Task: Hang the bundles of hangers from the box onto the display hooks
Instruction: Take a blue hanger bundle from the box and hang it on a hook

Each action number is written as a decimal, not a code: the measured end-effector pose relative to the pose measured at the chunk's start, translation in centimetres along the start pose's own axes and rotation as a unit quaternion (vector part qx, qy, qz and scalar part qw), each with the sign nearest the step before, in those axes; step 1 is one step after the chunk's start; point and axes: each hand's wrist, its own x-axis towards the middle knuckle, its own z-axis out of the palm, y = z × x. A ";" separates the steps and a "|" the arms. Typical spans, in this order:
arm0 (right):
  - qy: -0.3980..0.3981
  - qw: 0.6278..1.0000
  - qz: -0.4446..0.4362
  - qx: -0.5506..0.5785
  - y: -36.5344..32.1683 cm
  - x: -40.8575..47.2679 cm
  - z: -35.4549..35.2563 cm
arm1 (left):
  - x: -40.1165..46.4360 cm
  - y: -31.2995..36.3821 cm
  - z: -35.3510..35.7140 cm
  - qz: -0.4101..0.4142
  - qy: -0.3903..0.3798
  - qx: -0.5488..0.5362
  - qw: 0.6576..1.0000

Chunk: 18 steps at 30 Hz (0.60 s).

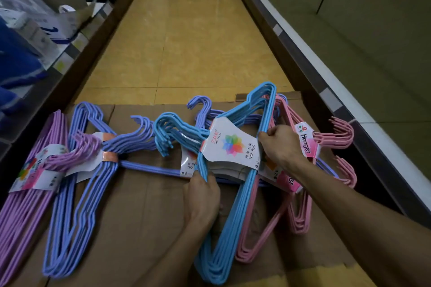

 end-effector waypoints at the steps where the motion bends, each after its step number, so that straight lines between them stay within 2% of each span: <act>1: 0.001 1.000 -0.002 -0.004 0.0 0.1 0.0 | 0.0 0.1 0.0 0.001 0.002 -0.002 1.000; 4: -0.006 1.000 -0.016 -0.014 0.1 0.4 0.3 | 0.1 0.3 -0.2 0.002 0.003 0.013 1.000; 9: -0.011 0.999 -0.028 -0.018 0.5 0.6 0.5 | 0.5 0.0 -1.1 0.061 -0.004 0.159 0.985; 15: -0.024 0.998 -0.050 -0.039 0.5 0.5 0.1 | 1.6 0.5 -1.8 0.105 -0.024 0.308 0.945; 18: -0.037 0.995 -0.063 -0.068 0.5 1.1 0.0 | 1.6 0.9 -2.2 0.107 -0.026 0.338 0.935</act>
